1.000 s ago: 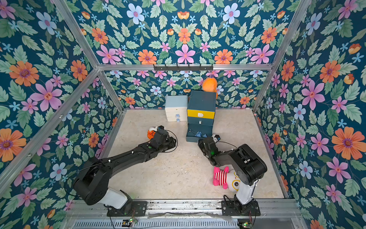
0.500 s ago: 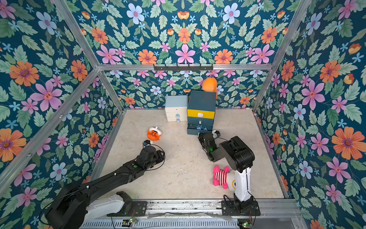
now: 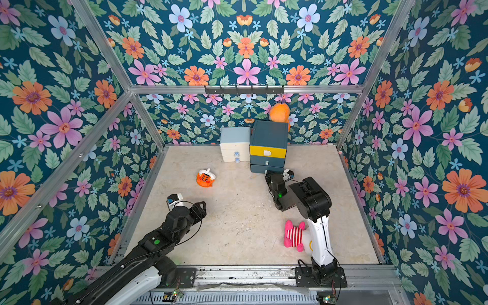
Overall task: Put the binder clips in the drawer according to color
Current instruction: Close the drawer in the storage box, then reset both arms
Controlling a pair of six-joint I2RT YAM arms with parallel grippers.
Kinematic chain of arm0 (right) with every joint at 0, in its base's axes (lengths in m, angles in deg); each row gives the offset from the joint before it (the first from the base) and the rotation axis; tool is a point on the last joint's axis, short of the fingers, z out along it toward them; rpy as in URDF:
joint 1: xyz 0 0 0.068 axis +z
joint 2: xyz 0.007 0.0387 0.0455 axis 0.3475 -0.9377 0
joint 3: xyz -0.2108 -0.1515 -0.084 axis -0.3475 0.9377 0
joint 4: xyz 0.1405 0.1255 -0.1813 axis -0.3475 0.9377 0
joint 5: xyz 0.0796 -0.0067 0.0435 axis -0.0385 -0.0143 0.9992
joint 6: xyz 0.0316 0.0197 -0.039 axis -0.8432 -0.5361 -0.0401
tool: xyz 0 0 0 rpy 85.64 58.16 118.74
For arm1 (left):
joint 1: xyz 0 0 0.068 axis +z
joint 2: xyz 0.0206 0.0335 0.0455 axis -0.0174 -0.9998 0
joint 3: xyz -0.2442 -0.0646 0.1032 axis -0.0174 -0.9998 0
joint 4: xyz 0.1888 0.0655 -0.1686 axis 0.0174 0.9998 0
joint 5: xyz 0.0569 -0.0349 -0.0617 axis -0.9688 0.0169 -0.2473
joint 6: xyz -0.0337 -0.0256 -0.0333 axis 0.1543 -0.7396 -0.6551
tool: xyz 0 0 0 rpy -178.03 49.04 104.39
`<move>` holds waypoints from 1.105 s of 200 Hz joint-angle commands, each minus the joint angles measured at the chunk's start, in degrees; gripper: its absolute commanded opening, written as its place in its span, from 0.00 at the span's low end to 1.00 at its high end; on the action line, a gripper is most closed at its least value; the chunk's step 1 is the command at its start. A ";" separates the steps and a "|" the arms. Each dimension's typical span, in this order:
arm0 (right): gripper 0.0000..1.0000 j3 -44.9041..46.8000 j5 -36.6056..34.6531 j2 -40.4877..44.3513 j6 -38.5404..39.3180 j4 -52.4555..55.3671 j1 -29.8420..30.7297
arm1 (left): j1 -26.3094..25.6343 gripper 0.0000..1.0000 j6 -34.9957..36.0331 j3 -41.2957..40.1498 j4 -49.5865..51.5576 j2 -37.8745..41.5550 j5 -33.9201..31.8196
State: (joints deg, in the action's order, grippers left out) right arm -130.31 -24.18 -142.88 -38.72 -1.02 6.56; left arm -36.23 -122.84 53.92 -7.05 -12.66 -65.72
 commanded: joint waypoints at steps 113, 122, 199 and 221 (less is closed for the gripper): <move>0.65 18.68 -7.56 28.37 9.00 13.92 0.21 | 0.01 0.99 5.43 15.18 13.79 -8.50 -24.14; 0.99 19.88 -7.77 35.06 13.28 18.50 0.12 | 0.14 0.99 5.74 16.23 13.27 -10.12 -27.55; 0.99 20.59 -26.02 71.80 48.40 53.65 -1.26 | 8.85 0.99 55.29 -4.09 -48.32 -16.06 -23.89; 0.99 23.97 -18.64 75.30 51.92 53.42 -7.57 | 14.03 0.99 56.48 -5.97 -57.00 -25.54 -17.34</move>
State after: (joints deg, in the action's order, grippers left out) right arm -108.91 -44.24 -70.18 3.13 48.33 3.85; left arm -26.18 -77.86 49.26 -41.65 -31.02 -92.02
